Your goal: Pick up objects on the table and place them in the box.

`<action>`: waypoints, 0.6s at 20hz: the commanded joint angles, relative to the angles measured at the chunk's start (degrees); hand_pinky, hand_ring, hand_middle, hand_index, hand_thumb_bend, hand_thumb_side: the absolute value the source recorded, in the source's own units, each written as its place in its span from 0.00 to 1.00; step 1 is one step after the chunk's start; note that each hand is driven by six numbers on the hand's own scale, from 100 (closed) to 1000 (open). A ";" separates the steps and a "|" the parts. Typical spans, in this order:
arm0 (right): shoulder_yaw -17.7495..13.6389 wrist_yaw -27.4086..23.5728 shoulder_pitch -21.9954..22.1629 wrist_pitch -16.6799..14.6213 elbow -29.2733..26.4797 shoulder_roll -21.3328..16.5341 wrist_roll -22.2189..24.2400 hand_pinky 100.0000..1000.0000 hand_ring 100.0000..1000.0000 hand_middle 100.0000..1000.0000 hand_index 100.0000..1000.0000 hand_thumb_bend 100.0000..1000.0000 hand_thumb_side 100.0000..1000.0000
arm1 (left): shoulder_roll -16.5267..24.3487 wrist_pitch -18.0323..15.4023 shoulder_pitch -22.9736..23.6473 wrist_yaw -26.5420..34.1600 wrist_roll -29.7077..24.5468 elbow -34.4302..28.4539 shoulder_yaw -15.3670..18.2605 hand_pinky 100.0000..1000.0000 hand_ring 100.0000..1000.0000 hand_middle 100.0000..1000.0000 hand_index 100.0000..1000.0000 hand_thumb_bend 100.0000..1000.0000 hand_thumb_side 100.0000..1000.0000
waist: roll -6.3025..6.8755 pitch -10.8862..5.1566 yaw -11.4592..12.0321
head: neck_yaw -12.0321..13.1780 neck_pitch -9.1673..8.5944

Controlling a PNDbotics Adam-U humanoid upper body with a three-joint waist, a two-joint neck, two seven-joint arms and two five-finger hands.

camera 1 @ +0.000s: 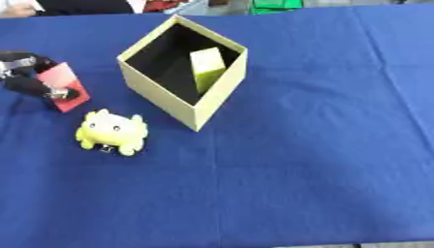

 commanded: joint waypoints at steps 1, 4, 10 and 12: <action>-0.95 -0.42 -0.73 0.17 -1.20 -0.86 -0.22 0.89 0.83 0.77 0.80 0.00 0.90 | 1.06 0.24 -1.11 1.19 0.80 -1.28 0.65 0.83 0.81 0.60 0.80 0.37 0.62 | 0.03 -1.03 0.03 | 0.09 -0.58; -1.03 -0.39 -0.64 0.17 -1.06 -0.79 -0.05 0.89 0.83 0.77 0.80 0.00 0.90 | 1.10 0.80 -1.13 2.82 1.28 -2.60 0.50 0.80 0.74 0.50 0.72 0.30 0.59 | 0.00 -1.07 0.10 | 0.01 -0.53; -1.35 -0.38 -0.34 0.29 -0.95 -0.61 0.06 0.89 0.83 0.76 0.80 0.00 0.90 | 1.41 2.09 -1.47 5.38 1.91 -5.93 0.43 0.76 0.68 0.44 0.65 0.08 0.43 | 0.05 -1.25 0.25 | -0.19 -0.41; -1.40 -0.38 -0.32 0.27 -0.96 -0.59 -0.01 0.89 0.83 0.76 0.80 0.00 0.90 | 1.56 2.29 -1.70 5.60 2.03 -7.06 0.56 0.76 0.67 0.44 0.65 0.02 0.39 | 0.06 -1.35 0.31 | -0.32 -0.25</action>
